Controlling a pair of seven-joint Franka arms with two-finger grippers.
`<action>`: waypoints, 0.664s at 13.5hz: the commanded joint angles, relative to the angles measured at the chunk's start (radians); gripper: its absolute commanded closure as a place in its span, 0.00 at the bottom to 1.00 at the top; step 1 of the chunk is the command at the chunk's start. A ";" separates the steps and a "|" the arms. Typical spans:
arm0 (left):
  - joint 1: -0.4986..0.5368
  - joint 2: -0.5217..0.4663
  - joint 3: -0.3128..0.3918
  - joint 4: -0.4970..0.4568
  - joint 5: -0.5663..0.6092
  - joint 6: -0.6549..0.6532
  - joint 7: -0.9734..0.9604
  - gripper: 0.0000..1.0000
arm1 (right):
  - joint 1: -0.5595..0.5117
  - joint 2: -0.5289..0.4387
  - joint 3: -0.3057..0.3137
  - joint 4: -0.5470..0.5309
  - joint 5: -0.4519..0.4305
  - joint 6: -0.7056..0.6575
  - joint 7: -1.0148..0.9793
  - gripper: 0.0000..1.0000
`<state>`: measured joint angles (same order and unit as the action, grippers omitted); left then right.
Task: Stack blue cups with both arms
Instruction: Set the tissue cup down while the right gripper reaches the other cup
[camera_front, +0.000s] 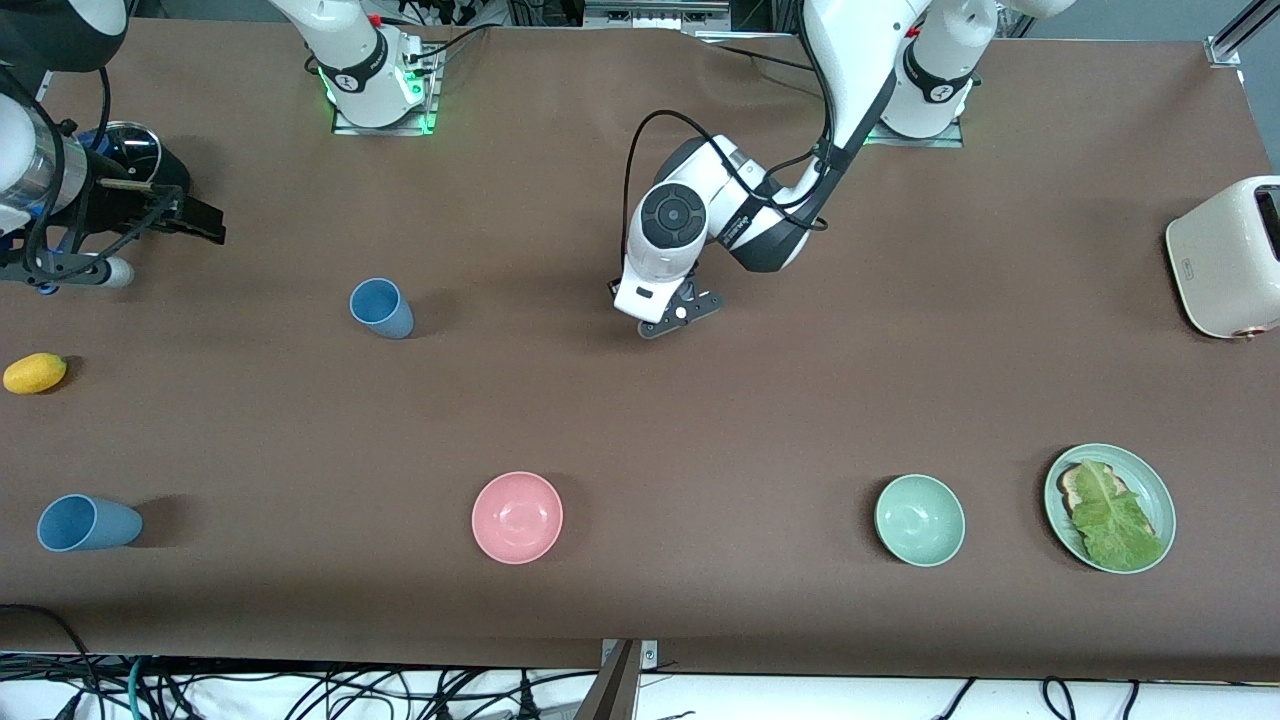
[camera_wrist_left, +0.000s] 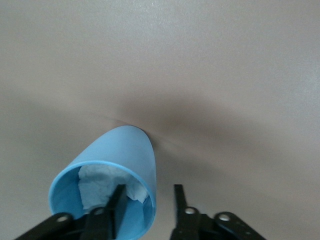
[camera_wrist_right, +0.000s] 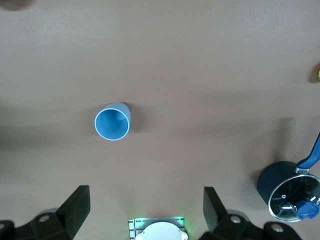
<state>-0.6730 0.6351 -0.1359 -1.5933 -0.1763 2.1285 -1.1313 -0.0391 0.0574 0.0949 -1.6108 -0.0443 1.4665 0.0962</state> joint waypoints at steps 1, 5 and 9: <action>-0.011 0.005 0.015 0.033 -0.011 -0.024 -0.002 0.00 | -0.002 0.002 0.005 0.008 0.017 -0.006 -0.019 0.00; -0.002 0.000 0.025 0.126 -0.006 -0.154 -0.002 0.00 | 0.005 0.002 0.023 -0.017 0.026 -0.009 -0.023 0.00; 0.087 -0.014 0.024 0.258 0.020 -0.290 0.002 0.00 | 0.007 -0.002 0.061 -0.113 0.055 0.087 -0.024 0.00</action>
<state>-0.6341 0.6265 -0.1071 -1.4069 -0.1740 1.9143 -1.1313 -0.0318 0.0673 0.1432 -1.6681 -0.0035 1.4976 0.0861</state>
